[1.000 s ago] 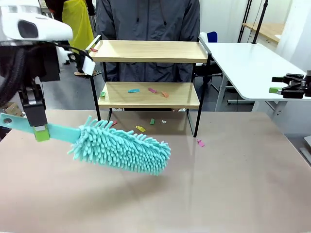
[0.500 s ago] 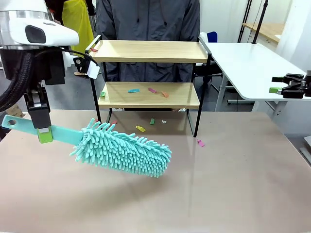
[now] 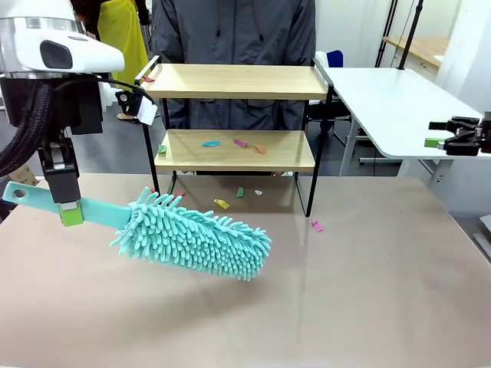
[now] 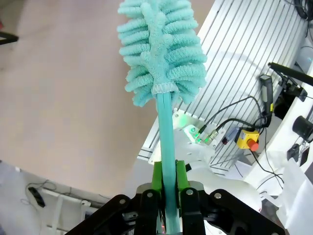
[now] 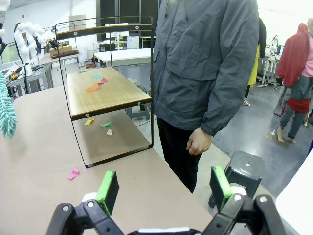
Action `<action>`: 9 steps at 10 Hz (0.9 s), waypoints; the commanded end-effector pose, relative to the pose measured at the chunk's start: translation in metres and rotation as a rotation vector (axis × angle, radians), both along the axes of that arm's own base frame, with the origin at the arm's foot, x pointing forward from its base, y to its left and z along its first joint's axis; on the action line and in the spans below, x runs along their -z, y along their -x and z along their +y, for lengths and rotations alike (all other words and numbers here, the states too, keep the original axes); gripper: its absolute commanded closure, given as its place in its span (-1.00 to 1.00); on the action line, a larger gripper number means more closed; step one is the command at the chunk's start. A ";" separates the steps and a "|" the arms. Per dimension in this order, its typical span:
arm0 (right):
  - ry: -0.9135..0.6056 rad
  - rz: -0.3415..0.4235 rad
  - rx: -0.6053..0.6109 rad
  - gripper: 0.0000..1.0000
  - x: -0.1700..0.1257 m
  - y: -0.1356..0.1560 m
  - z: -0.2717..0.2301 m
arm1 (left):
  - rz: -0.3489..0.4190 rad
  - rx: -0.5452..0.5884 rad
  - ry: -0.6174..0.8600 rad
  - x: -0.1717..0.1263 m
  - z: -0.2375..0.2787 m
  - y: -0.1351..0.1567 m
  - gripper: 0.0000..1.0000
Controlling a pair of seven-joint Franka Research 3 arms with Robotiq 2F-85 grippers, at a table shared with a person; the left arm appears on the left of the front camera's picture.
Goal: Clean the shelf.
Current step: Clean the specific section of the Shelf indicated by the human with the Duster.
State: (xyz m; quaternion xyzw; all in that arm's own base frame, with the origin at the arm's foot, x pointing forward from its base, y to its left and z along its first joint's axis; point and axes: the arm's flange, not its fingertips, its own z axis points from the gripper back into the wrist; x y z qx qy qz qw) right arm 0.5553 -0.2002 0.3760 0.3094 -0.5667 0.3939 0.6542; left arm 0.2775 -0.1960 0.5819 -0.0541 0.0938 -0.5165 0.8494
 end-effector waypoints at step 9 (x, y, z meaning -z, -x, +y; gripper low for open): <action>0.005 -0.001 -0.002 -1.00 -0.002 0.000 0.002 | 0.000 -0.003 0.003 -0.002 0.003 0.002 0.74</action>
